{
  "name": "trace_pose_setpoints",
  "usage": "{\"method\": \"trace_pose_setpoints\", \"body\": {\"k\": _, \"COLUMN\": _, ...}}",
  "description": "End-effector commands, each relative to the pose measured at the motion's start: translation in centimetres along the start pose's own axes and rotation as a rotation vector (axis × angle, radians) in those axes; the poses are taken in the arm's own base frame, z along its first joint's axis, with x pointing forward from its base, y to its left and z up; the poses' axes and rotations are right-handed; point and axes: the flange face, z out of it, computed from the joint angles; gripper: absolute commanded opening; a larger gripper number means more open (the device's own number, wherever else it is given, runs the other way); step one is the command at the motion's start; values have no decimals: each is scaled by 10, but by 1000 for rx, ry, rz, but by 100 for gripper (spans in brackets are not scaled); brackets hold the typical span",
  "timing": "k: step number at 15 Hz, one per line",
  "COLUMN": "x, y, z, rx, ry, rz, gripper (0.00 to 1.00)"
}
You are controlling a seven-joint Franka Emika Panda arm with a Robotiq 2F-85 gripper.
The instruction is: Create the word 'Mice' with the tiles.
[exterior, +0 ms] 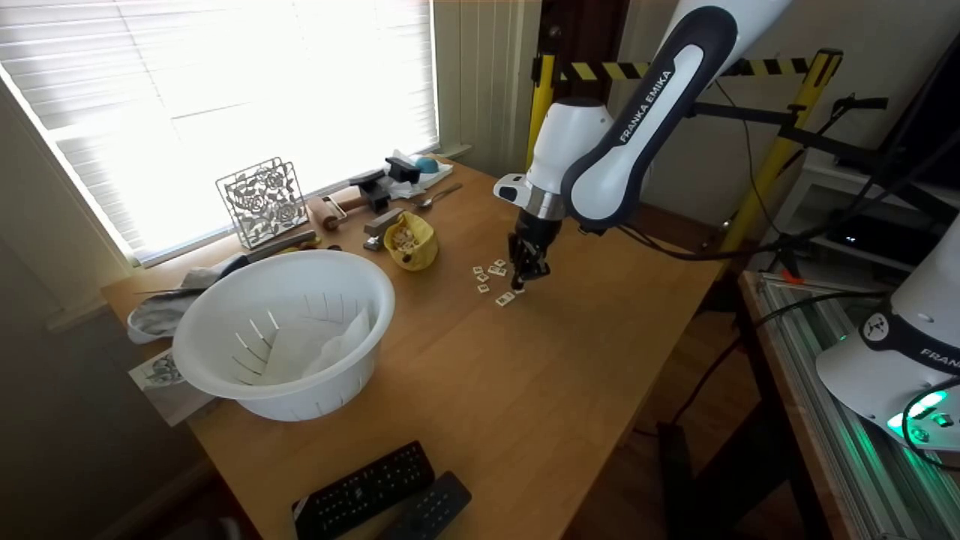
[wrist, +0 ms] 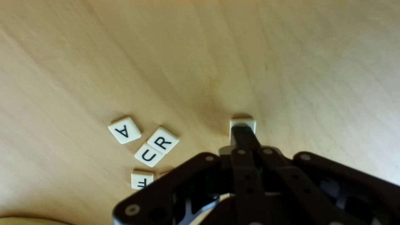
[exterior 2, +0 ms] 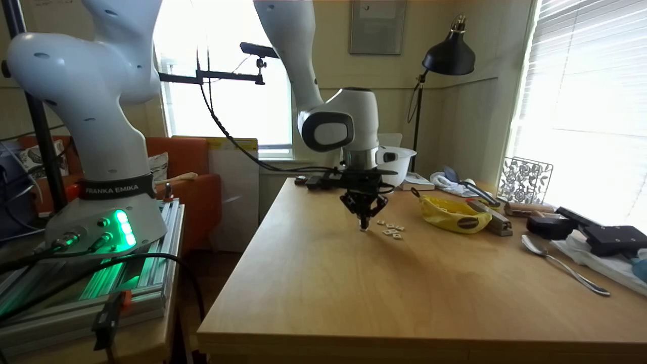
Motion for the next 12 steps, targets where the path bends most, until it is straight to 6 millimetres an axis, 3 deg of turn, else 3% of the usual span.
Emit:
{"method": "trace_pose_setpoints", "body": {"k": 1, "x": -10, "y": -10, "z": 10, "rx": 32, "ry": 0, "rz": -28, "gripper": 0}}
{"method": "trace_pose_setpoints", "body": {"k": 12, "x": -7, "y": -18, "z": 11, "rx": 23, "ry": 16, "rz": -67, "gripper": 0}}
